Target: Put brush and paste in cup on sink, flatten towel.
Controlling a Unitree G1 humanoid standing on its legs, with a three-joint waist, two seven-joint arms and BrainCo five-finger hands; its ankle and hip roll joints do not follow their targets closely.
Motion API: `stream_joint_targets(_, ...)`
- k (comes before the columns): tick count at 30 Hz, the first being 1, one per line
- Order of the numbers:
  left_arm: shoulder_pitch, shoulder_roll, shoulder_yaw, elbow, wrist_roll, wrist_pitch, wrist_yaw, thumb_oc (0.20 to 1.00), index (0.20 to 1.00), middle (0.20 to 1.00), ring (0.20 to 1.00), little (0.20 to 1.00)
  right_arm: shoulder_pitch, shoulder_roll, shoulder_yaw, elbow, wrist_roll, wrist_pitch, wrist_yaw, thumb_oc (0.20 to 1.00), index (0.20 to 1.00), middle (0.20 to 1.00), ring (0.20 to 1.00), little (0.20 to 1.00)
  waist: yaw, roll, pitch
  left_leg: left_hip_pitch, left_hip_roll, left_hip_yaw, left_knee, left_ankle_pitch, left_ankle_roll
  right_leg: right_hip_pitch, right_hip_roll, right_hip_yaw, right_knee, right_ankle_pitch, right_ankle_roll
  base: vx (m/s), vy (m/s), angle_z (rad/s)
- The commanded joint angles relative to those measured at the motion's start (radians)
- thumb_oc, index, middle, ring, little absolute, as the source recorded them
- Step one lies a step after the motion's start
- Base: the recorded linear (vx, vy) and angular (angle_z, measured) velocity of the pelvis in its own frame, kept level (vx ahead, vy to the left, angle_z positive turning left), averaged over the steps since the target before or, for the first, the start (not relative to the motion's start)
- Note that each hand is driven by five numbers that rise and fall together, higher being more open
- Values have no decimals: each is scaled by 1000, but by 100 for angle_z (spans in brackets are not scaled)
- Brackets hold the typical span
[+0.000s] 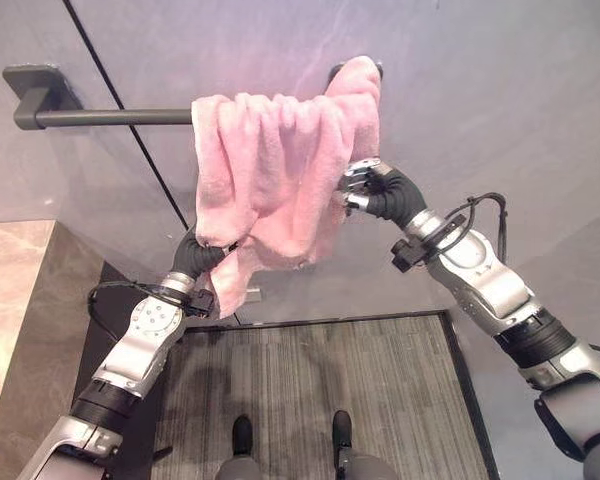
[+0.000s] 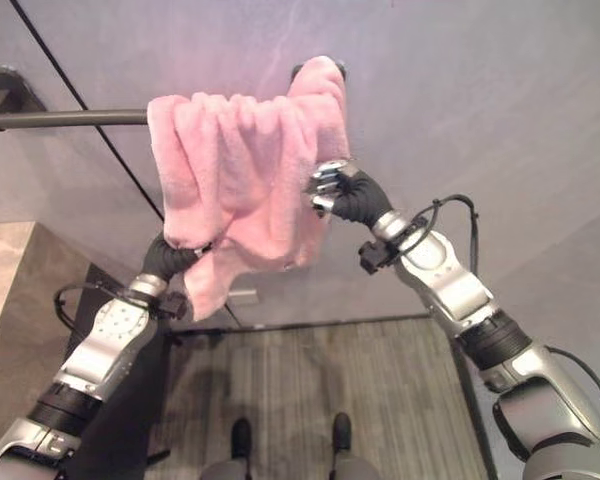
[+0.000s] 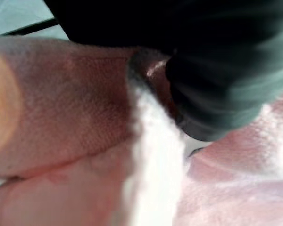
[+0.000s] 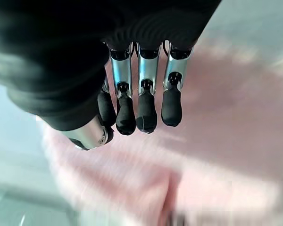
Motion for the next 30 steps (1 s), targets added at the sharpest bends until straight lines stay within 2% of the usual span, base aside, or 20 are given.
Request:
stream_joint_targets(1, -94, 105, 12, -19, -19, -82, 9, 250, 250, 250, 250, 250, -75, -14, -2, 21, 5, -46, 22, 200, 200, 200, 200, 200, 23, -47, -17, 25, -37, 22, 4, -7, 22, -42, -53, 20, -2, 69, 62, -107, -15, 14)
stream_joint_targets(5, -100, 94, 42, -51, -42, -98, 43, 200, 200, 200, 200, 200, -116, 5, 13, -29, 25, -59, 13, 200, 200, 200, 200, 200, 34, -67, 3, -17, -33, 8, 4, 9, 19, -75, -51, 13, -2, 79, 59, -63, -9, 15)
stream_joint_targets(8, -75, 80, 57, -62, -47, -98, 48, 200, 200, 200, 200, 200, -131, 25, 24, -49, 21, -60, 15, 200, 200, 200, 200, 200, 39, -74, 8, -15, -34, 6, 4, 7, 21, -72, -52, 14, -2, 77, 58, 3, 11, 4)
stream_joint_targets(11, -43, 61, 69, -48, -55, -89, 43, 200, 200, 200, 200, 200, -114, 48, 37, -18, -62, -43, 2, 200, 200, 200, 200, 200, 44, -72, 0, 4, -38, 11, 4, -3, 26, -56, -56, 20, -2, 74, 58, 25, 19, 0)
stream_joint_targets(13, -42, 62, 69, -49, -54, -89, 43, 200, 200, 200, 200, 200, -114, 49, 37, -18, -62, -43, 2, 200, 200, 200, 200, 200, 45, -72, 0, 5, -38, 12, 4, -3, 26, -56, -56, 21, -2, 74, 58, 30, 15, -2)
stream_joint_targets(14, -3, 50, 94, -38, -46, -81, 36, 200, 200, 200, 200, 200, -67, 52, 21, -20, -145, -33, 0, 200, 200, 200, 200, 200, 42, -65, -12, 29, -41, 20, 4, -14, 30, -40, -57, 28, -2, 70, 59, 78, 41, -5)
stream_joint_targets(15, 9, 42, 102, -34, -42, -78, 35, 200, 200, 200, 200, 200, -37, 57, 6, -13, -158, -30, 2, 523, 523, 523, 523, 523, 39, -62, -17, 36, -41, 24, 4, -17, 31, -36, -58, 30, -2, 68, 59, 97, 49, -8)
stream_joint_targets(16, 22, 37, 115, -28, -34, -74, 36, 200, 200, 200, 200, 200, 1, 54, -15, -7, -185, -23, 0, 1000, 1000, 1000, 1000, 1000, 34, -59, -22, 43, -41, 27, 4, -20, 31, -32, -59, 32, -2, 67, 59, 39, 19, -8)
stream_joint_targets(19, 57, 28, 156, -7, -12, -66, 31, 200, 200, 200, 200, 200, 99, 34, -74, -2, -270, -7, 6, 1000, 1000, 1000, 1000, 1000, 22, -49, -33, 59, -40, 33, 4, -27, 31, -21, -60, 38, -2, 64, 61, 43, 16, -4)
stream_joint_targets(27, 145, 3, 255, 17, 25, -62, 26, 200, 200, 200, 200, 200, 315, -15, -234, 59, -381, 10, 12, 1000, 1000, 1000, 1000, 1000, 2, -34, -60, 83, -41, 43, 4, -38, 33, -3, -60, 42, -2, 57, 64, 38, 4, -8)
stream_joint_targets(30, 184, -10, 308, 32, 27, -63, 36, 200, 200, 200, 200, 200, 366, 5, -315, 129, -425, 21, -34, 1000, 1000, 1000, 1000, 1000, -1, -29, -70, 89, -40, 44, 4, -43, 34, 1, -60, 42, -2, 53, 64, 31, -1, -3)
